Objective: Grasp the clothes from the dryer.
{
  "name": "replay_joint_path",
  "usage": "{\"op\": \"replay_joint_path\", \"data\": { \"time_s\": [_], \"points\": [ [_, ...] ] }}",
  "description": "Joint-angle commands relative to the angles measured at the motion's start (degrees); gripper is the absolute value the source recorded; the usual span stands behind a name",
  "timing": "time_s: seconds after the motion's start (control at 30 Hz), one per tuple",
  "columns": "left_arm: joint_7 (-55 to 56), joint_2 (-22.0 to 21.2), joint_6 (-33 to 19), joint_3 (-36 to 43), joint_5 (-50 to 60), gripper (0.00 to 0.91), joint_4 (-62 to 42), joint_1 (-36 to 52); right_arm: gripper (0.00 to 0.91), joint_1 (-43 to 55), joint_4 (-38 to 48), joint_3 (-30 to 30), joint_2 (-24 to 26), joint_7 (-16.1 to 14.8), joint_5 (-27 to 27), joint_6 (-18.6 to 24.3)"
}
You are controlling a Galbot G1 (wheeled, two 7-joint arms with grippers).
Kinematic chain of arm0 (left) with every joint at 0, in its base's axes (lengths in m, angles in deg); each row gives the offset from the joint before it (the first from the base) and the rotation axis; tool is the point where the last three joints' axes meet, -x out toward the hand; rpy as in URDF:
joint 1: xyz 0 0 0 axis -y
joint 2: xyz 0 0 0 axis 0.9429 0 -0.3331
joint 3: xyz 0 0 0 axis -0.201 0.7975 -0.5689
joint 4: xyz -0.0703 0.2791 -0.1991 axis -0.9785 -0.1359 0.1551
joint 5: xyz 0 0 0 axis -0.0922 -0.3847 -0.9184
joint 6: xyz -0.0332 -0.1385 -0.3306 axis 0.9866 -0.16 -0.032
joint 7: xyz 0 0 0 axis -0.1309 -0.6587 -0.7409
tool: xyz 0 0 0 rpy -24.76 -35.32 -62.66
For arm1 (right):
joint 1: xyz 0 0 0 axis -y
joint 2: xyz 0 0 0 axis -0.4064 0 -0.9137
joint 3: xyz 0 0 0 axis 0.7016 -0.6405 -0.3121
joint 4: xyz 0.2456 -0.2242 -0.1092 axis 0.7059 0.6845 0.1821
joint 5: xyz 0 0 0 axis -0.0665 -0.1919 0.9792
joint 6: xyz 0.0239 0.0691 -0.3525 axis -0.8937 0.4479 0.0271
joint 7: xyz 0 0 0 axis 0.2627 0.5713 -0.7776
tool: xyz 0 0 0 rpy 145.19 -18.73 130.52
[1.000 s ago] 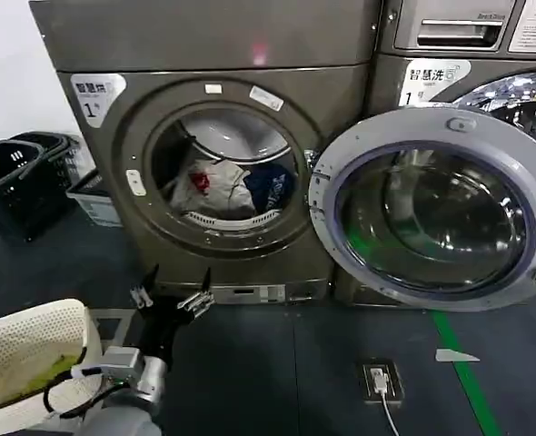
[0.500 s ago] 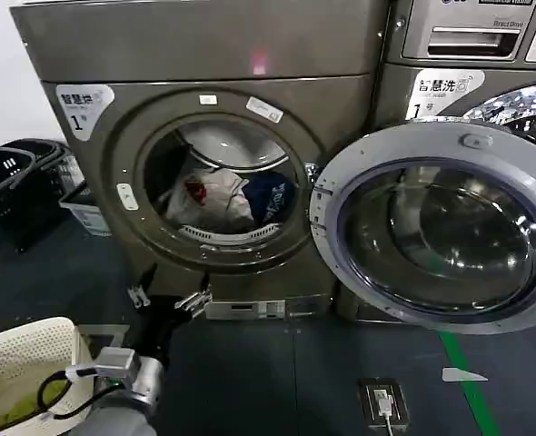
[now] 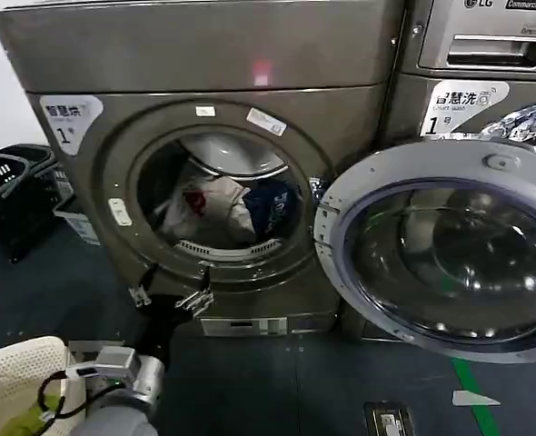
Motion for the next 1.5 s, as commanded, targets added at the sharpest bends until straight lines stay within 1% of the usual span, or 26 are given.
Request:
{"op": "replay_joint_path", "data": {
  "time_s": [0.03,0.33,0.93,1.13,1.33,1.4,1.47,1.5],
  "points": [
    [0.0,0.3,0.2,0.0,-0.3,0.907,0.1,0.0,0.907,-0.1,0.1,0.3,-0.1,0.1,0.0,-0.1],
    [0.0,0.6,0.2,0.3,-0.4,0.907,0.3,-0.1,0.907,-0.9,0.3,1.5,-0.3,0.0,-0.2,0.0],
    [-0.1,0.3,0.5,-0.4,-1.0,0.907,0.3,0.4,0.907,-0.1,0.4,0.8,-0.1,0.1,0.0,0.0],
    [-0.4,0.3,0.3,-0.6,-1.0,0.907,0.0,0.9,0.907,-0.1,0.0,1.0,-0.4,0.1,-0.1,0.7],
    [0.2,0.9,-0.5,-1.0,-2.1,0.907,-3.9,5.1,0.907,-1.5,-1.0,2.8,-1.2,0.3,0.1,-0.1],
    [0.0,1.2,-0.9,-1.1,-2.3,0.907,-7.6,8.8,0.907,-2.0,-1.2,3.5,-1.3,0.4,0.1,-0.2],
    [-0.1,1.6,-1.0,-0.8,-2.6,0.907,-11.4,13.4,0.907,-2.5,-1.4,4.5,-1.3,1.6,0.1,-0.8],
    [-0.1,1.9,-1.4,-0.6,-3.0,0.907,-14.2,15.8,0.907,-3.0,-1.4,5.3,-1.2,1.7,0.3,-1.4]
  ]
}}
